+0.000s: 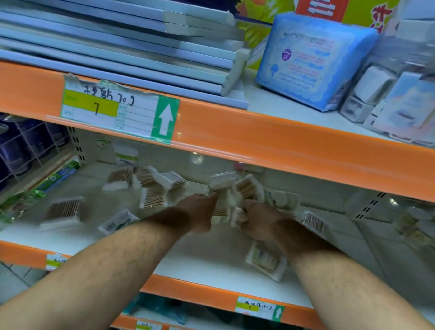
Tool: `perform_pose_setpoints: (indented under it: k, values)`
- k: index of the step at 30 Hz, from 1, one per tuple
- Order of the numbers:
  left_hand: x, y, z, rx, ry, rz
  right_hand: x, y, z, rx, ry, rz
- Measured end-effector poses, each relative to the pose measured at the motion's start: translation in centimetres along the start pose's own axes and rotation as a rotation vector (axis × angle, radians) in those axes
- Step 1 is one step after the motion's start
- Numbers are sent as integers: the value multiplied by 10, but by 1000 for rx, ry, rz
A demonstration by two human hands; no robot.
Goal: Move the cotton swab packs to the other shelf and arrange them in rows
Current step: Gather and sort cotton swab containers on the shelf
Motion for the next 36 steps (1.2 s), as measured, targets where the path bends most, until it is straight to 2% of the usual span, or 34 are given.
perform_pose_setpoints:
  k: [6,12,16,20,23,30,36]
  values:
    - [-7,-7,-20,-86,-40,46,5,-5,-17,-12,-10,18]
    - [-8,-11,-32,-109,-86,29,6,-18,-38,-40,247,2]
    - [-3,-13,-39,-149,-140,-5,6,-25,-46,-76,153,-62]
    - [0,-14,-45,-160,-162,7,1,-27,-47,-24,250,19]
    - [2,-15,-47,-164,-152,-5,3,-30,-49,47,228,42]
    - [4,-14,-47,-165,-98,13,8,-37,-51,-46,327,37]
    - [13,-7,-50,-165,-195,-16,8,-40,-58,-129,432,46]
Point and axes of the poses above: each hand's wrist, its own y-axis towards the middle knuckle, its own z-axis out of the palm, x = y × z, the point moved 3 cm from there along y, towards the middle knuckle, and after that the axes turned 2 degrees about y, right-handed, at the moved point
